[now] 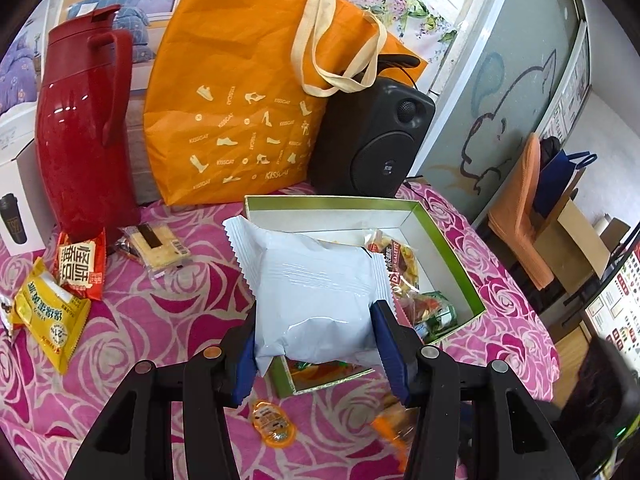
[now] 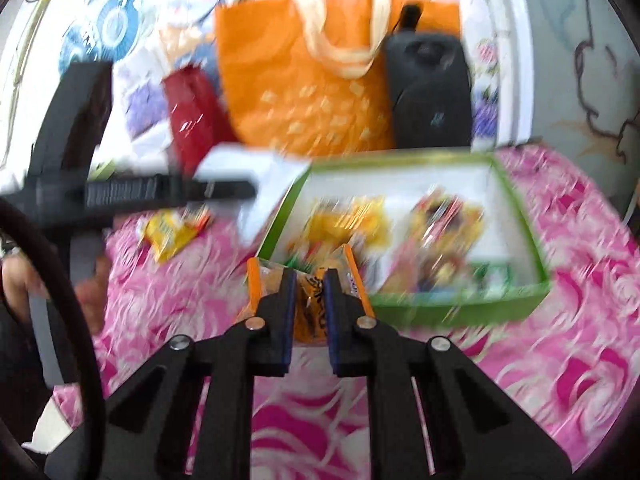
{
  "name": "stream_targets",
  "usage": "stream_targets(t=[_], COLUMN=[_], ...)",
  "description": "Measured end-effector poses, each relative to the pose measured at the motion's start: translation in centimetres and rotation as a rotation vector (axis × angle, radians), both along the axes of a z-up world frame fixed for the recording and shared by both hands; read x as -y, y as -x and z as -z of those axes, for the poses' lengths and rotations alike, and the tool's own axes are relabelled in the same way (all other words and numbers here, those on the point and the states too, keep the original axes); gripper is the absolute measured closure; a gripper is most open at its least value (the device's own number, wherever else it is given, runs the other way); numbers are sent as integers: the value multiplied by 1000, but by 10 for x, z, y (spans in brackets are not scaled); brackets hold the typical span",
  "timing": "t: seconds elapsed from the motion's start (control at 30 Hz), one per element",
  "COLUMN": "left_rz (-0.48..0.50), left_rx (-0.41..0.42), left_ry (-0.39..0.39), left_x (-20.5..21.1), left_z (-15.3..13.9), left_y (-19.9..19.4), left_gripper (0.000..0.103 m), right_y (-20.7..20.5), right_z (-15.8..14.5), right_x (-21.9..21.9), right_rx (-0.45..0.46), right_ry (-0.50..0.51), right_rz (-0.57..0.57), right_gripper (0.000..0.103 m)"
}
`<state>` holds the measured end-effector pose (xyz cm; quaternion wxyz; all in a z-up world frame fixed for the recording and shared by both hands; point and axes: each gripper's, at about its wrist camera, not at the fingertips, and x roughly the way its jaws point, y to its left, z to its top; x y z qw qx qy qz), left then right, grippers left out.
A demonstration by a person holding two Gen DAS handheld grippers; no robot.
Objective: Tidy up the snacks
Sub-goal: 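Carry both packs into the green box and open both tools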
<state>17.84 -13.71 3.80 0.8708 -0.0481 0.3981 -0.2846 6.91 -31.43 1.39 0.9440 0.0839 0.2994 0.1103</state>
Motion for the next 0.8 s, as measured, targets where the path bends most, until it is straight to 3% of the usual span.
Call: stream_targets(t=[0.13,0.2,0.23,0.27,0.3,0.33,0.37,0.4,0.43,0.63,0.8], left_rz=[16,27,33,40,45,44,40,27,18,-28,-38], left_rx=[5,11,14,22,44,68,92,101,102,46,56], left_ry=[-9,-17,-17,-14,-10,-6,-6,-14,-14,-31,-34], left_x=[13,23,27,31,35,38,41,42,42,35,29], left_z=[-3,-3,-3,-2,-2,-2,-1,2,3,21,19], left_y=[-7,-11,-12,-13,-13,-13,-13,-13,-14,-26,-23], left_gripper=[50,50,50,50,49,43,32,11,7,6,6], right_y=[-26,-43,-50,-57,-62,-63,-60,-56,-54,-46,-42], right_z=[-14,-9,-3,4,12,18,24,29,33,43,36], right_x=[22,30,33,34,34,35,34,34,34,39,34], right_rx=[39,48,43,13,-13,-15,-9,-6,-12,-41,-46], right_ry=[10,35,55,83,105,123,130,134,136,109,108], right_rz=[77,112,119,127,132,128,114,109,108,118,121], right_gripper=[87,78,45,4,1,1,1,1,1,1,1])
